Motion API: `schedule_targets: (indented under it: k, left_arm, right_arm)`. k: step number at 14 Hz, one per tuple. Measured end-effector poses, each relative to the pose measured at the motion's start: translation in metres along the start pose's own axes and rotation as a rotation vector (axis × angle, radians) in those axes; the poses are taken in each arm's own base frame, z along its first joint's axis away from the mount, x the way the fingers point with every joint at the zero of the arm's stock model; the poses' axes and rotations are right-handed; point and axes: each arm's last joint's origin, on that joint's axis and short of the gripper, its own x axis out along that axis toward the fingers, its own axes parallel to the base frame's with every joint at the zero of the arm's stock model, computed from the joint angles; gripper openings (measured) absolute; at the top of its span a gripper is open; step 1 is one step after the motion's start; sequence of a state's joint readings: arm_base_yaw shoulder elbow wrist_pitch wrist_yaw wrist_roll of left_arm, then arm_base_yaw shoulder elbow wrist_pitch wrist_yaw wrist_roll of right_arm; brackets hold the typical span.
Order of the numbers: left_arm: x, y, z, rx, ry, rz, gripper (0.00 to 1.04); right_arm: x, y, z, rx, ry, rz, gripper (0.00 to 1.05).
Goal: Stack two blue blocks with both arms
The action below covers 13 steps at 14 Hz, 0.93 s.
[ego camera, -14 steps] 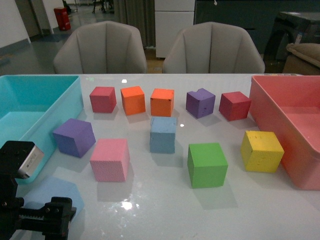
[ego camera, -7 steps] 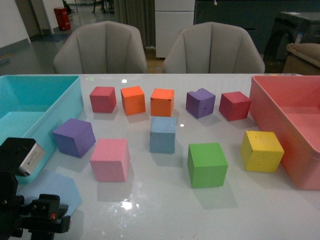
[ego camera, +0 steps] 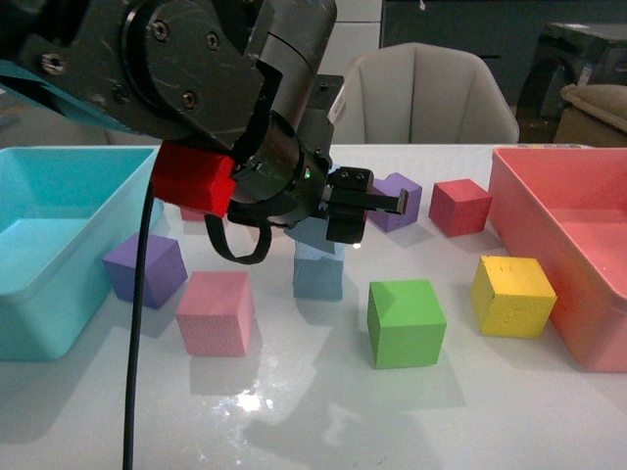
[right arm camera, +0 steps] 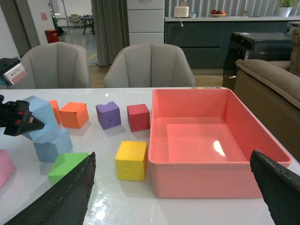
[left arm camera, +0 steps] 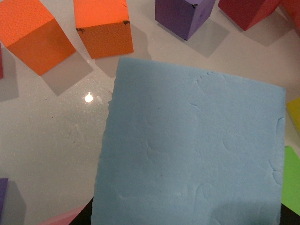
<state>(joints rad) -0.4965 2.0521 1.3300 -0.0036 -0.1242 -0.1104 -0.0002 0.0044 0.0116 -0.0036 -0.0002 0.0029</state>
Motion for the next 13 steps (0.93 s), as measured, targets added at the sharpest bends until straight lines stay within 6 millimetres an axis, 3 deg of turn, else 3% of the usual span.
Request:
schedule_targets:
  k: [13]
  left_arm:
    - [0.023,-0.004,0.01,-0.045,0.02,0.01,0.47]
  right_arm:
    - [0.0,0.0,0.0,0.0,0.0,0.0,0.98]
